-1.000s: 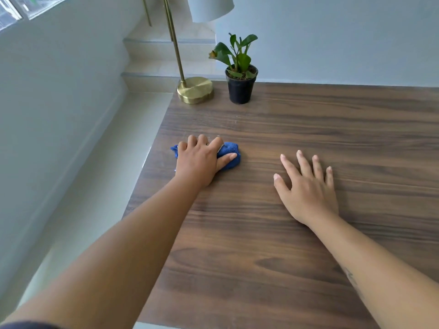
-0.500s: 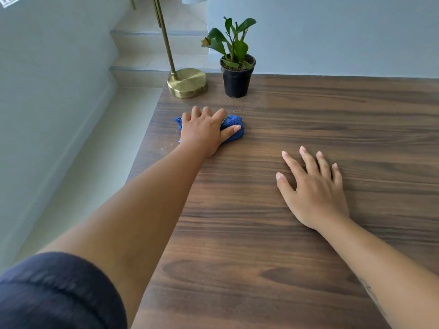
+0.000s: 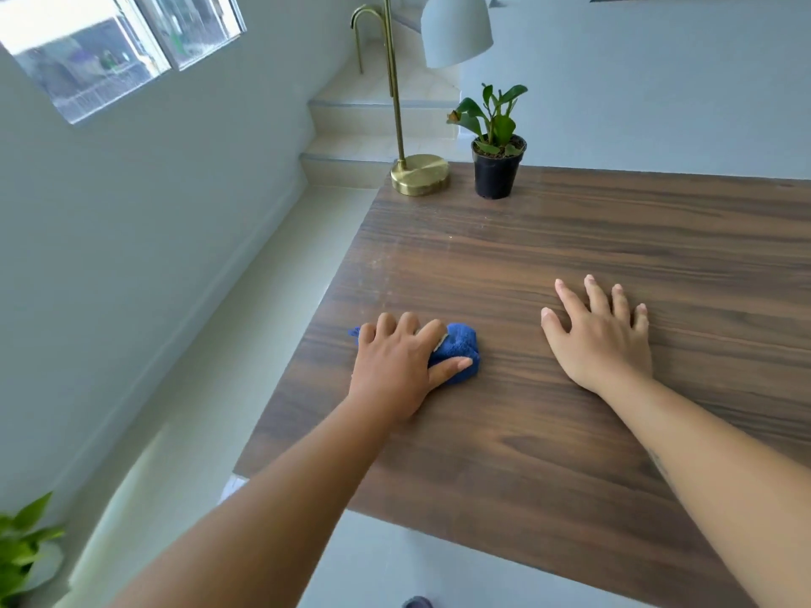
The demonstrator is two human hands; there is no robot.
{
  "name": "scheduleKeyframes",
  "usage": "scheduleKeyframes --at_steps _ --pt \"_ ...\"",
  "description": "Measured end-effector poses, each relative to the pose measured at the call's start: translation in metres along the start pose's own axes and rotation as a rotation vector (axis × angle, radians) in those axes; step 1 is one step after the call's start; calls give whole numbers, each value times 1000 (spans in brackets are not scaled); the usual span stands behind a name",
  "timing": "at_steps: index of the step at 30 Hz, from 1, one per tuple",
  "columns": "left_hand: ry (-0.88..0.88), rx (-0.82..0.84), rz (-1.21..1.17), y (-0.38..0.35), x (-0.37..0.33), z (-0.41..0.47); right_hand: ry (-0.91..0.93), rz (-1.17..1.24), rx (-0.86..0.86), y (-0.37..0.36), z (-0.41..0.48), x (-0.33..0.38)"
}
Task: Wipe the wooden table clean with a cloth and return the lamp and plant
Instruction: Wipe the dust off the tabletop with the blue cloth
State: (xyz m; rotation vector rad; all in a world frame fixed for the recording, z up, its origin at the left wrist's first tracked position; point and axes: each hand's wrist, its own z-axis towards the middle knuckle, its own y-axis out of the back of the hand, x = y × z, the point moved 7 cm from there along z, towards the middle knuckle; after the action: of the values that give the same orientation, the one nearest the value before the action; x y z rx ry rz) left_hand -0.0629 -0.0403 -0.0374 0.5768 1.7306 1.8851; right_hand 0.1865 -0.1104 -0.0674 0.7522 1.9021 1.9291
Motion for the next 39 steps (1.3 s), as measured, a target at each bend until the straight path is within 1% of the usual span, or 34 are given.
scheduleKeyframes --at_steps 2,5,11,14,17,20,23,25,29,34,39 --pt "9 -11 6 2 5 -34 4 3 14 1 -2 0" --pt "37 -87 -20 8 22 -78 22 8 31 2 -4 1" --pt "118 -136 10 18 87 -128 -44 30 149 -5 -7 13" --pt "84 -137 50 20 91 -128 20 77 107 -5 -16 44" --pt "56 -139 57 17 91 -116 80 62 54 -7 -22 71" --pt "54 -108 38 14 94 -80 50 24 34 -12 -22 71" --pt "50 -24 29 5 91 -21 19 -18 31 -9 -16 73" --pt "27 -1 38 -1 91 19 -27 -19 2 -5 -11 80" --pt "-46 -31 39 -11 92 90 -84 -12 -37 -11 -10 87" --pt "-109 -7 14 -20 92 175 -88 -32 -57 -17 -7 83" --pt "-131 -42 28 -27 88 226 -93 -44 -70 -20 -7 82"
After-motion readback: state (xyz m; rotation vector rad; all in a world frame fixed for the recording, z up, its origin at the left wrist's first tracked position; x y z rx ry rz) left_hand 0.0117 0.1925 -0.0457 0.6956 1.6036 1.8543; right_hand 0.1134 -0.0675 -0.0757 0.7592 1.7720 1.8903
